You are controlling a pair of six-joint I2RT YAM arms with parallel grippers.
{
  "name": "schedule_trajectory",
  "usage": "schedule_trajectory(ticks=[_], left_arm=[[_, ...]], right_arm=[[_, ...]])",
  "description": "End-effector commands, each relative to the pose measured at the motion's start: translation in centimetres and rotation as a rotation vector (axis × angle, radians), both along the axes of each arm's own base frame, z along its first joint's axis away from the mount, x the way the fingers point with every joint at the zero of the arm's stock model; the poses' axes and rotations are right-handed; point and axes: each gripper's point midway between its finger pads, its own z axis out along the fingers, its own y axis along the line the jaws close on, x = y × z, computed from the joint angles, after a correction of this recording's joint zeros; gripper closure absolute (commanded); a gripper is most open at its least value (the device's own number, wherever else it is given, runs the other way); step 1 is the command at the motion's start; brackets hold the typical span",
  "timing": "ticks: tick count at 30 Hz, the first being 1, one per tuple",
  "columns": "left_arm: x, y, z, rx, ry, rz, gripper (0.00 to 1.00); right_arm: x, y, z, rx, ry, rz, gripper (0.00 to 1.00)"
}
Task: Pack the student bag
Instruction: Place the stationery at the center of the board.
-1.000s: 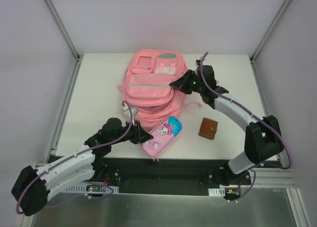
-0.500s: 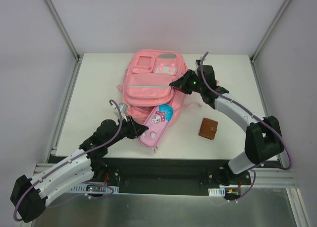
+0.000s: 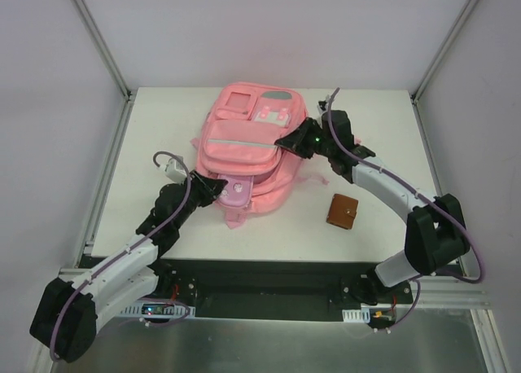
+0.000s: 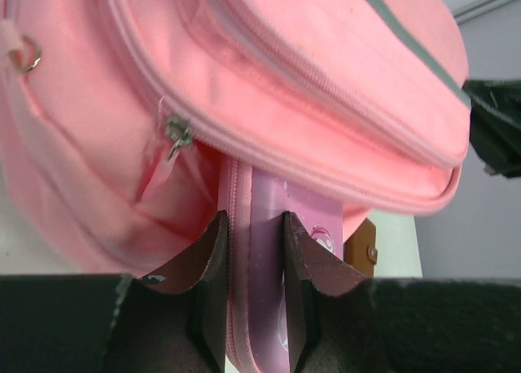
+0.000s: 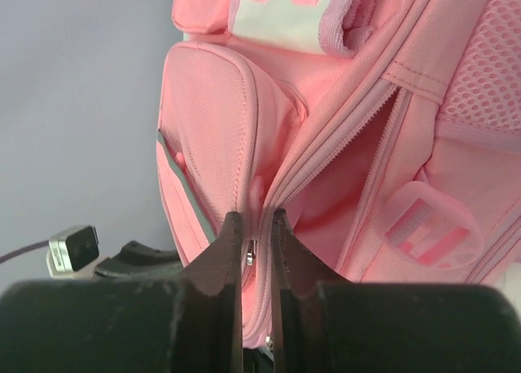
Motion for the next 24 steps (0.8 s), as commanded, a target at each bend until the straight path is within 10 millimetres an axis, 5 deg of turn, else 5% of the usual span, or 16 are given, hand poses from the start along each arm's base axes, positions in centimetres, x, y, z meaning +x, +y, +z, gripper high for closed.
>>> schedule_trajectory(ticks=[1, 11, 16, 19, 20, 22, 24], left_arm=[[3.7, 0.3, 7.3, -0.168, -0.239, 0.101, 1.0], [8.1, 1.2, 11.9, -0.274, -0.379, 0.255, 1.0], [10.4, 1.4, 12.4, -0.385, -0.368, 0.332, 1.0], [11.4, -0.3, 12.2, -0.398, -0.346, 0.273, 1.0], [11.6, -0.9, 12.5, -0.412, -0.344, 0.251, 0.97], [11.7, -1.8, 11.4, -0.406, -0.315, 0.215, 0.74], [11.8, -2.6, 10.6, -0.414, -0.293, 0.179, 0.49]], right_arm=[[-3.4, 2.6, 8.4, 0.174, -0.189, 0.134, 0.99], [-6.2, 2.9, 6.5, 0.164, -0.153, 0.155, 0.99], [-6.9, 2.9, 5.7, 0.158, -0.137, 0.162, 0.99], [-7.1, 3.0, 4.8, 0.15, -0.115, 0.163, 0.99], [-7.2, 3.0, 4.4, 0.148, -0.105, 0.164, 0.99], [-7.2, 2.9, 4.0, 0.146, -0.1, 0.158, 0.94], [-7.2, 2.5, 2.9, 0.128, -0.087, 0.134, 0.76]])
